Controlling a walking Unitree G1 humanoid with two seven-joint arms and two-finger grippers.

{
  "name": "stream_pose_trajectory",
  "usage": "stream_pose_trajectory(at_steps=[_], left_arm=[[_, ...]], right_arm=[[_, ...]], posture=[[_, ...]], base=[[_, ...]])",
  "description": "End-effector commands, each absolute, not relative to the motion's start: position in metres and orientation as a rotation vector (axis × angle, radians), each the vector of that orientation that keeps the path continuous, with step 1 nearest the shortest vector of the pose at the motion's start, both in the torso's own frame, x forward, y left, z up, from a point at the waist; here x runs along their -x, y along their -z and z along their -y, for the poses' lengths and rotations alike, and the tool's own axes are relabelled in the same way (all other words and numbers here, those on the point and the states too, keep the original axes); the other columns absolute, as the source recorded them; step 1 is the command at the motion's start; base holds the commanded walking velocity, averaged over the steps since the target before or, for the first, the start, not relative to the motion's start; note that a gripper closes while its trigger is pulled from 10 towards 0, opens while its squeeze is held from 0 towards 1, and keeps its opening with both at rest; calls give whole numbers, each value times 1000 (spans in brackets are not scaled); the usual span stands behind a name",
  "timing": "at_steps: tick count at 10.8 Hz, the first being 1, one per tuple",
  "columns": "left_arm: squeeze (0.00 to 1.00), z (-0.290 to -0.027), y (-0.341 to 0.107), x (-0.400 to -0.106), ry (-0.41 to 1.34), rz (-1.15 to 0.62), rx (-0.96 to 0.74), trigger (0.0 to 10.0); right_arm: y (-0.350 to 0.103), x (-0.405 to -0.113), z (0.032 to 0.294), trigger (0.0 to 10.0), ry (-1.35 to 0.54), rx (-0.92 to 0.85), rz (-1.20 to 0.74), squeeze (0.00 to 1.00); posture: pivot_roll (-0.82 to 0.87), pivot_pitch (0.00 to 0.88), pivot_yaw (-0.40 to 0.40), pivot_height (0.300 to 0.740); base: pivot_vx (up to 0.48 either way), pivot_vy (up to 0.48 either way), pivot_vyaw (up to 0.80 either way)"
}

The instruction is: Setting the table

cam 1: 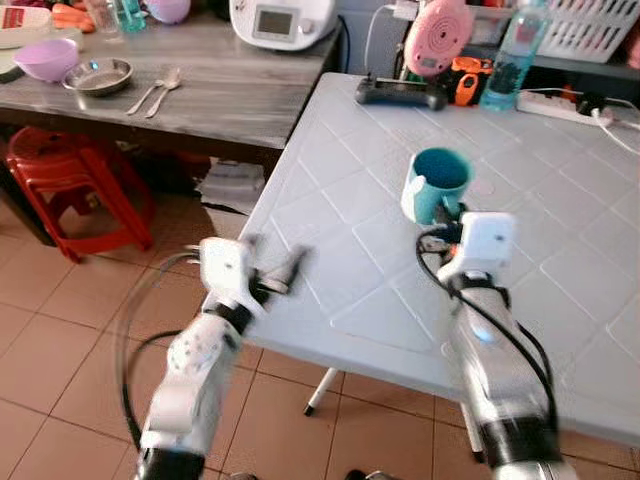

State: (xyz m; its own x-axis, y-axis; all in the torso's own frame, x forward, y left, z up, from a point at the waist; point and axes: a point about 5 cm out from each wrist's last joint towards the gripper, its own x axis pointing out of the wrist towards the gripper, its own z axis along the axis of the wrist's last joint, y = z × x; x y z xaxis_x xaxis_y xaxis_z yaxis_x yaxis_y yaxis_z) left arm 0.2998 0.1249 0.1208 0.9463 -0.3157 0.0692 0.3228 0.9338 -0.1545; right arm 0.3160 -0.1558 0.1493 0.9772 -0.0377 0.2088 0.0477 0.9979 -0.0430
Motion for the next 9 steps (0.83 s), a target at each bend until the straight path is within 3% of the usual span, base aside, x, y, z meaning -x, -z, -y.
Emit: stream_pose_trajectory(at_steps=[1, 3, 6, 9], left_arm=[[0, -134, -119, -303, 265, 45, 144, 10000], [0, -155, -118, -309, 144, 58, 102, 10000], [0, -161, -114, -311, 128, 63, 94, 10000], [0, -154, -118, -318, 156, 90, 102, 10000]], right_arm=[[-155, -312, 156, 10000, 36, 49, 219, 0], [-151, -298, 158, 10000, 36, 46, 206, 0], [-145, -281, 161, 10000, 43, 33, 180, 0], [-144, -274, 161, 10000, 56, 40, 167, 0]], posture=[[60, 46, -42, 740], [64, 38, -36, 740], [54, 25, -13, 740], [43, 21, -7, 740]], base=[[0, 0, 0], [0, 0, 0], [0, 0, 0], [0, 309, -646]])
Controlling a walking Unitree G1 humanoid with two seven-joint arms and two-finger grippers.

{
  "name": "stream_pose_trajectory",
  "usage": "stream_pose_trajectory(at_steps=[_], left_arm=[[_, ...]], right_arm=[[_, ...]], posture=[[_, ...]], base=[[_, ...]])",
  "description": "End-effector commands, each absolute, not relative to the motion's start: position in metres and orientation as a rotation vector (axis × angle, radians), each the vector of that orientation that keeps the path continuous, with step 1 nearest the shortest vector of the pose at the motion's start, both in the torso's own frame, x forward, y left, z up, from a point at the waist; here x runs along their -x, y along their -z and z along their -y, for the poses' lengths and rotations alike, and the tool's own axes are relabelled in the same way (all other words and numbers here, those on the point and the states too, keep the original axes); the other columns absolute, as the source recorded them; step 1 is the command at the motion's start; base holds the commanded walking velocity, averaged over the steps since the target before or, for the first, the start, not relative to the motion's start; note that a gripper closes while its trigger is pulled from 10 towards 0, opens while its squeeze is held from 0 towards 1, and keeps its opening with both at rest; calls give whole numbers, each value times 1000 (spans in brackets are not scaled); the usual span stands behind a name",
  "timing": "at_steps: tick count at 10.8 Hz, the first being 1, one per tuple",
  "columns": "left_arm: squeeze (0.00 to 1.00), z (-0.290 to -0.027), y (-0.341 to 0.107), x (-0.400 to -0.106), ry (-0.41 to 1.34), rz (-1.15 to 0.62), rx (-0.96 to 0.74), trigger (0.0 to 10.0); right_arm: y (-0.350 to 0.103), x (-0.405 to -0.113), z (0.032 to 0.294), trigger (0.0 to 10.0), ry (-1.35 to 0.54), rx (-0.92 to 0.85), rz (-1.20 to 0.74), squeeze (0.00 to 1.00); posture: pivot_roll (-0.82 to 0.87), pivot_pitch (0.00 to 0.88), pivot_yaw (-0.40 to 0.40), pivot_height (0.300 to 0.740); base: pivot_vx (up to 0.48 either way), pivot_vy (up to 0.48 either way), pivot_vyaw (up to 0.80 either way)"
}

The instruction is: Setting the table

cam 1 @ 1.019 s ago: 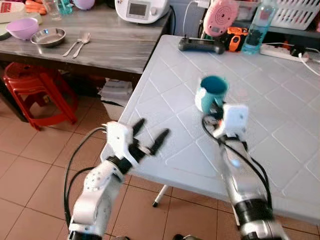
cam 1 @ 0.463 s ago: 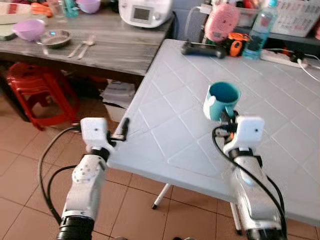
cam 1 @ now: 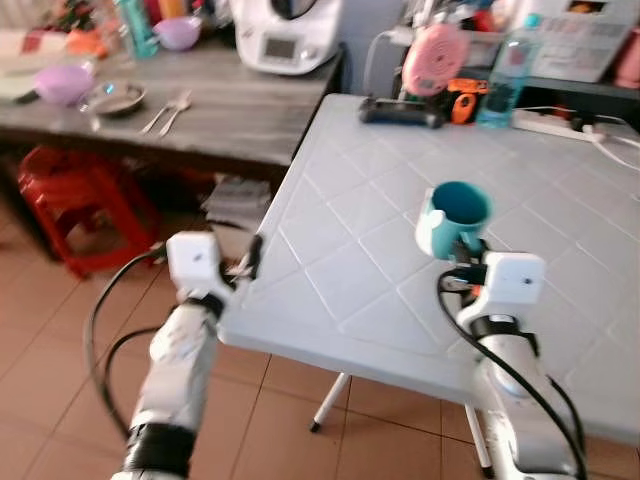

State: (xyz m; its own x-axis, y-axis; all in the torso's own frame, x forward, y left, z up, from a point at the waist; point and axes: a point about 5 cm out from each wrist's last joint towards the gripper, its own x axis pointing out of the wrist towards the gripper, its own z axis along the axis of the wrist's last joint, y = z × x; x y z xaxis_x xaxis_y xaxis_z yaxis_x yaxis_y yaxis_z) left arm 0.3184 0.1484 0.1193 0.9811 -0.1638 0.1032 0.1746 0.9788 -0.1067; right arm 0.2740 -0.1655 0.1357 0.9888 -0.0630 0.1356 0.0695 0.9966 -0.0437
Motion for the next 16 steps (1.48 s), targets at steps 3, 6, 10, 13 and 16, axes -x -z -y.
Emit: stream_pose_trajectory(at_steps=[3, 6, 10, 13, 16], left_arm=[[0, -153, -118, -319, 167, 98, 107, 10000], [0, -153, -118, -319, 175, 104, 101, 10000], [0, -166, -112, -310, 149, 90, 83, 10000], [0, -166, -113, -310, 146, 90, 83, 10000], [0, -173, -107, -299, 128, 78, 67, 10000]], right_arm=[[-147, -277, 158, 10000, 51, 37, 170, 0], [-147, -277, 158, 10000, 51, 38, 175, 0], [-142, -270, 161, 10000, 67, 36, 168, 0], [-143, -271, 159, 10000, 66, 37, 174, 0], [-142, -263, 163, 10000, 73, 36, 182, 0]], posture=[[42, 25, -12, 740], [49, 24, -5, 740], [50, 17, 6, 740], [51, 17, 8, 740], [52, 27, 7, 740]], base=[[0, 340, -637], [0, 361, -533], [0, 366, 0], [0, 371, 0], [0, 380, 0]])
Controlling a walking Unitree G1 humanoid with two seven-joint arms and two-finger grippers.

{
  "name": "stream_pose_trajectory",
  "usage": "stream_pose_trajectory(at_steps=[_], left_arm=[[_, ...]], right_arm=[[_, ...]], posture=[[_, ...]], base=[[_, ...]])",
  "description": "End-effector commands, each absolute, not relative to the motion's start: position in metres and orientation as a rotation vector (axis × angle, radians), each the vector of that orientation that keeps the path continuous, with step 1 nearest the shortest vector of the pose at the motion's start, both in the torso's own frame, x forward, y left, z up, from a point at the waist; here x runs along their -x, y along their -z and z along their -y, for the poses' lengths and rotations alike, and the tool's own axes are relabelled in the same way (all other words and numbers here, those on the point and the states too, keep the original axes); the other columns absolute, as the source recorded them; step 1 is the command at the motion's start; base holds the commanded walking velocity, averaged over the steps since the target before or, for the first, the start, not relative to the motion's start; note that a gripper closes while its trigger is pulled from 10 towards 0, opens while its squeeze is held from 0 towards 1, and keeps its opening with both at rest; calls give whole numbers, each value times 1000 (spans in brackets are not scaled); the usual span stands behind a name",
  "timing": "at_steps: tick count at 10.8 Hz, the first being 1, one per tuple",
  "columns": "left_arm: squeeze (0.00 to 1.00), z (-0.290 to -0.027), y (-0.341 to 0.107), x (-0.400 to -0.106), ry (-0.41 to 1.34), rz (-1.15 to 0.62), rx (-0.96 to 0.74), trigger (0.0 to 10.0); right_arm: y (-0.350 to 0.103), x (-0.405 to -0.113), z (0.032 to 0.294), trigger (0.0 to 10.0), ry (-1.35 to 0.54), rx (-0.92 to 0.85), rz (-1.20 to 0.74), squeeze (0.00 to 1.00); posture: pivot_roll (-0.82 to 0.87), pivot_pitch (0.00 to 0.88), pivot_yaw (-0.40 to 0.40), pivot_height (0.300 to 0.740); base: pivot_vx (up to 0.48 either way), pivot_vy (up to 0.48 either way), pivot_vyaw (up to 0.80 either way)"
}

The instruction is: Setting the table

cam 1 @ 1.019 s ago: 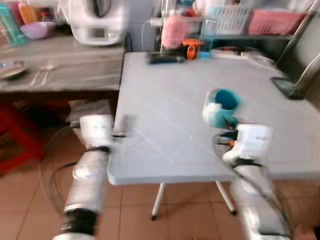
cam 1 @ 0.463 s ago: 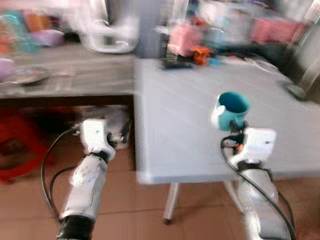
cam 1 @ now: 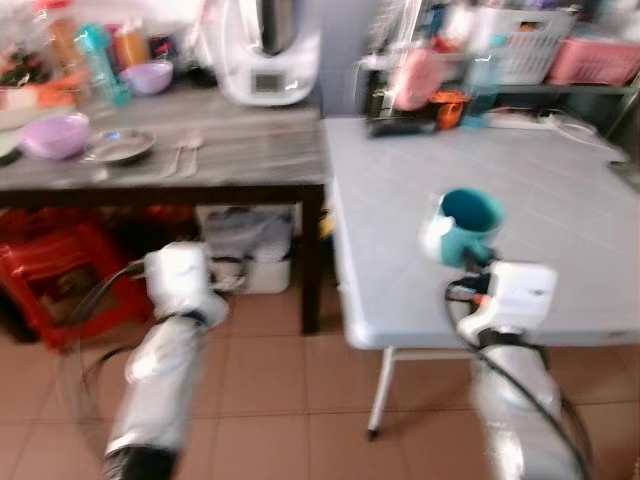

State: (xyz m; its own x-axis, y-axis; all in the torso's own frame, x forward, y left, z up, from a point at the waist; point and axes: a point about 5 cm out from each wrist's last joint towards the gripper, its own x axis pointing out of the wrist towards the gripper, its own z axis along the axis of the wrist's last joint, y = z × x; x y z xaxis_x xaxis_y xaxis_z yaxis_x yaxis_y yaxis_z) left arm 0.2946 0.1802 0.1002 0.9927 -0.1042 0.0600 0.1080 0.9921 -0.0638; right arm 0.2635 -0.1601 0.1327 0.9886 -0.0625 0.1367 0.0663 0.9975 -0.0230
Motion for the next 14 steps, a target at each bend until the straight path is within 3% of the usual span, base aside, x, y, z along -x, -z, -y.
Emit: stream_pose_trajectory(at_steps=[1, 5, 14], left_arm=[[0, -178, -101, -289, 116, 59, 52, 10000], [0, -192, -85, -266, 91, -3, 13, 10000], [0, -180, -90, -274, 115, 6, 31, 10000]], right_arm=[[-140, -257, 164, 10000, 68, 37, 180, 0], [-123, -242, 169, 10000, 55, 79, 131, 0], [-125, -247, 166, 10000, 50, 81, 149, 0]], posture=[[55, 31, 4, 740], [60, 44, 3, 740], [50, 36, 6, 740]], base=[[0, 375, 0], [0, 382, 0], [0, 404, 0]])
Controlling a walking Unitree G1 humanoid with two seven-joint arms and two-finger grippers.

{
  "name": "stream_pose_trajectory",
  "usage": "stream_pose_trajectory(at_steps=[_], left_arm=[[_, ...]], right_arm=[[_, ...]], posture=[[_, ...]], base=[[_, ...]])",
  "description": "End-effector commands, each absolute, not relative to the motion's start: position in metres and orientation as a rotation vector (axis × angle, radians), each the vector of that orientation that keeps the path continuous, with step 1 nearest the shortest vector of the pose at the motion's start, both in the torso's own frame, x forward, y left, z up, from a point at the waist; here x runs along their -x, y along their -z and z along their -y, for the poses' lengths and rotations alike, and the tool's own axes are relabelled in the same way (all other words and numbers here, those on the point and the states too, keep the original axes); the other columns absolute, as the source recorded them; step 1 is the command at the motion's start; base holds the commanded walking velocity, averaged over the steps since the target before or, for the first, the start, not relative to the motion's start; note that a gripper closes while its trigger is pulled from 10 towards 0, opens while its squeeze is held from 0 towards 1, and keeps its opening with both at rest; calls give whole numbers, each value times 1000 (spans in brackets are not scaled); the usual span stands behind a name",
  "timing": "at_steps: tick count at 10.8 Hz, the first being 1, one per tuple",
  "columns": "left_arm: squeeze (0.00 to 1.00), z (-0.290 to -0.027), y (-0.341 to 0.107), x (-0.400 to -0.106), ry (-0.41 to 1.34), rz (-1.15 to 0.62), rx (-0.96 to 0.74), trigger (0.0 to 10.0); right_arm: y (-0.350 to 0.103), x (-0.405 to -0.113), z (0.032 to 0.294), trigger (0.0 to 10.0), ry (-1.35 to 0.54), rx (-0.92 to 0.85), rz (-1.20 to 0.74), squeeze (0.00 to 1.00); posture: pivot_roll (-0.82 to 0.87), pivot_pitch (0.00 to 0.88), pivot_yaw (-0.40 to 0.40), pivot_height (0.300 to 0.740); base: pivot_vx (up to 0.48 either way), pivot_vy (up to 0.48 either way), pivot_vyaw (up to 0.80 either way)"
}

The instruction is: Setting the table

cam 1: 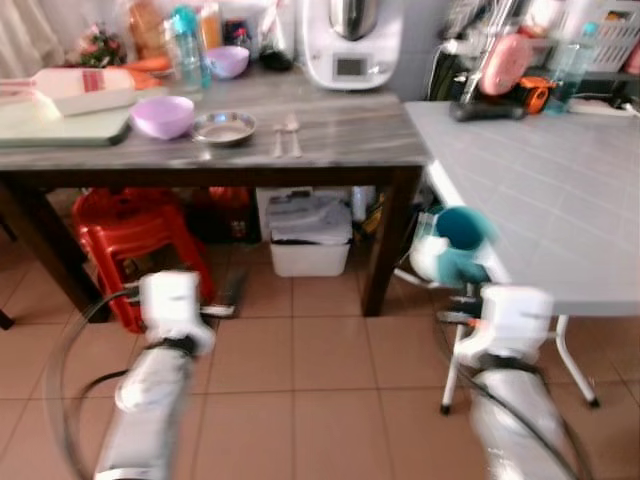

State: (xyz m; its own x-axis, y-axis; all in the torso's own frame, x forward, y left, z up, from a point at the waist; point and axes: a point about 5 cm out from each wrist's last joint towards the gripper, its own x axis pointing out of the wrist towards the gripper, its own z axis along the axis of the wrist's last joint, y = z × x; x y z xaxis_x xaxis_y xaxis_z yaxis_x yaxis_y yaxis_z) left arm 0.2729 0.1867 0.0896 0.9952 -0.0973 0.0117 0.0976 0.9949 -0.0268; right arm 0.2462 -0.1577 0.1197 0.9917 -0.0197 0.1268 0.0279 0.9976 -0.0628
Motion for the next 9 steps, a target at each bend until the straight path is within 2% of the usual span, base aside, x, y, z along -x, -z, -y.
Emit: stream_pose_trajectory(at_steps=[1, 4, 9], left_arm=[[0, -179, -90, -275, 118, 7, 33, 10000], [0, -178, -91, -278, 113, 14, 36, 10000], [0, -171, -94, -278, 192, 31, 63, 10000]], right_arm=[[-124, -247, 166, 10000, 51, 83, 149, 0], [-125, -250, 165, 10000, 42, 86, 153, 0], [-126, -252, 163, 10000, 30, 108, 159, 0]], posture=[[52, 35, 4, 740], [58, 29, -5, 740], [55, 21, -8, 740]], base=[[0, 439, 0], [0, 437, 0], [0, 0, 0]])
